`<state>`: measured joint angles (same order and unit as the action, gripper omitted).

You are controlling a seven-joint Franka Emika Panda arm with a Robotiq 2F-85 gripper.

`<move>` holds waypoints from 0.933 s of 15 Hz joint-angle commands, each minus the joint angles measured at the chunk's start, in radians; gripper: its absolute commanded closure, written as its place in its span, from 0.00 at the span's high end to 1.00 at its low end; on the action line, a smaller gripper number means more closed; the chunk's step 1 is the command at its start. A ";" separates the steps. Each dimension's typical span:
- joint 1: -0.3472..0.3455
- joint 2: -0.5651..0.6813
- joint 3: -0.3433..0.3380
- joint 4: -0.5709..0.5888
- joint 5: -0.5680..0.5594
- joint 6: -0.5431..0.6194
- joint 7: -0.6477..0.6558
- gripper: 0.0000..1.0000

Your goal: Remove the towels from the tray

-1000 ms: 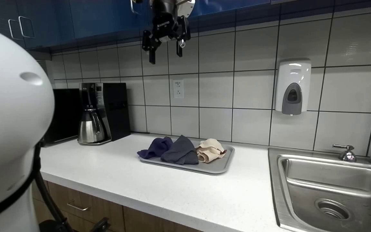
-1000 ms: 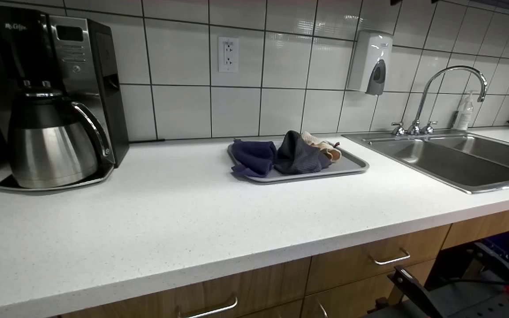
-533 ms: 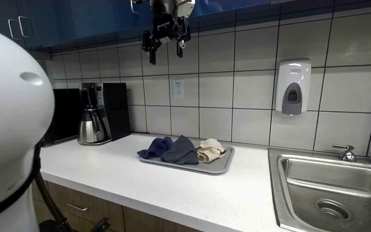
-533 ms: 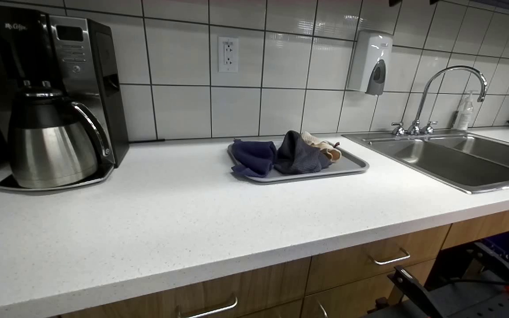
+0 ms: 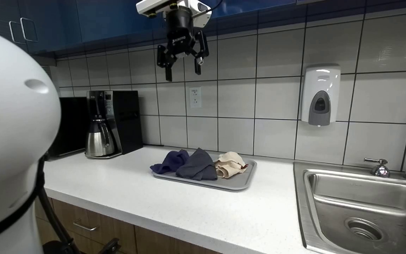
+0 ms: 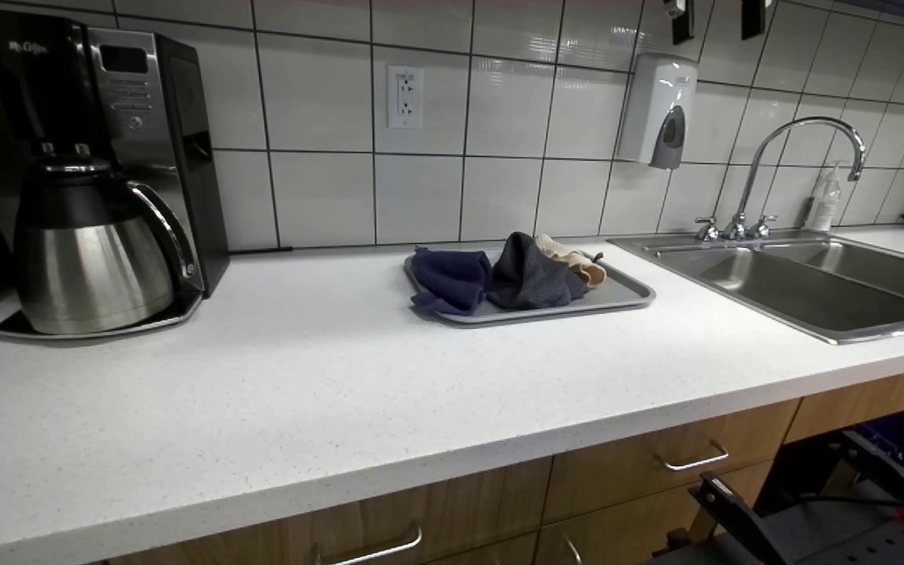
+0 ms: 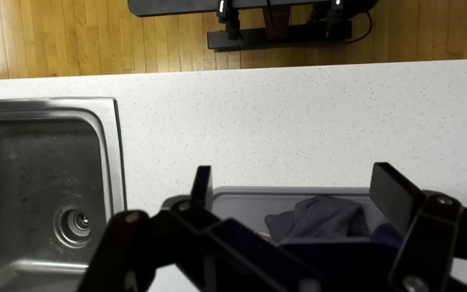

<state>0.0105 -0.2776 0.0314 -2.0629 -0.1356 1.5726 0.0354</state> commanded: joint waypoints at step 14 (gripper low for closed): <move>-0.013 -0.242 -0.003 -0.449 0.005 0.358 0.086 1.00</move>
<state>0.0099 -0.4567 0.0272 -2.4229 -0.1342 1.8458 0.0857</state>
